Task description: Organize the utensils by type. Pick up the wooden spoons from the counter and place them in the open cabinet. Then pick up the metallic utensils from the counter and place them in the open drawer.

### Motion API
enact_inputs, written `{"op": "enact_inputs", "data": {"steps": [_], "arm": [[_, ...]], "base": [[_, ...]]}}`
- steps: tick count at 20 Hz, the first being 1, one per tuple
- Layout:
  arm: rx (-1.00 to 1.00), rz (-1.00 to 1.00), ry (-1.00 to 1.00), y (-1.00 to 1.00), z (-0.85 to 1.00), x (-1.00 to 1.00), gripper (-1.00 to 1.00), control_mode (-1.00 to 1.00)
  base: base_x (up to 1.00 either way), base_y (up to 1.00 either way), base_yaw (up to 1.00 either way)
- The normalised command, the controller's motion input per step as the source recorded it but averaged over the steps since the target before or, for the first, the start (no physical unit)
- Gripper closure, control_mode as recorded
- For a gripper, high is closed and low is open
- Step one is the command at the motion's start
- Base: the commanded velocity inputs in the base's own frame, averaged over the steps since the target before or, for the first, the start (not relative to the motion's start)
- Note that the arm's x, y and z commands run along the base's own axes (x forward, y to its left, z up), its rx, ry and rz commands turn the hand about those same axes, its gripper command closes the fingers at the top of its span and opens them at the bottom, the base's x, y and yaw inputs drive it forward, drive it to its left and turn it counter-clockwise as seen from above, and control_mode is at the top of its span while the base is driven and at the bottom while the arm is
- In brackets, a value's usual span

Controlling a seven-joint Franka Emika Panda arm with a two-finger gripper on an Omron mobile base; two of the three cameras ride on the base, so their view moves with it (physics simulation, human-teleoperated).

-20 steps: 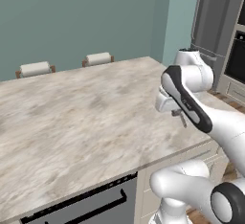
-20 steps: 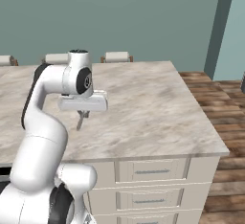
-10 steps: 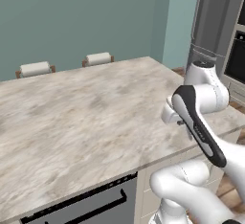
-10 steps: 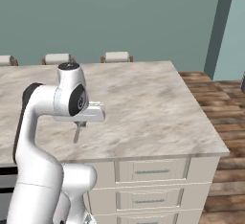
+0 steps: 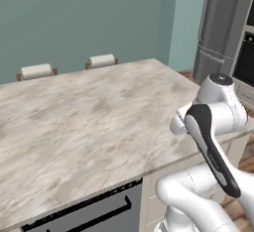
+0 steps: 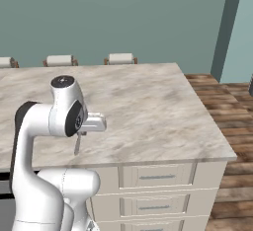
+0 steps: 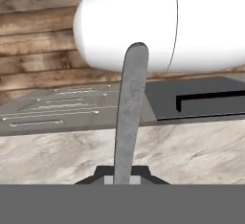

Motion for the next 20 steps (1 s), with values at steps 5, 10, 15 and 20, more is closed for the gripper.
{"op": "enact_inputs", "data": {"steps": [5, 10, 15, 20], "arm": [[0.00, 0.00, 0.00, 0.00, 0.00, 0.00, 1.00, 1.00], [0.00, 0.00, 0.00, 0.00, 0.00, 0.00, 1.00, 1.00], [0.00, 0.00, 0.00, 0.00, 0.00, 0.00, 1.00, 1.00], [0.00, 0.00, 0.00, 0.00, 0.00, 0.00, 1.00, 1.00]], "base": [[-0.17, 0.00, 0.25], [-0.16, 0.00, 0.48], [-0.41, -0.02, 0.56], [-0.50, -0.01, 0.58]]}}
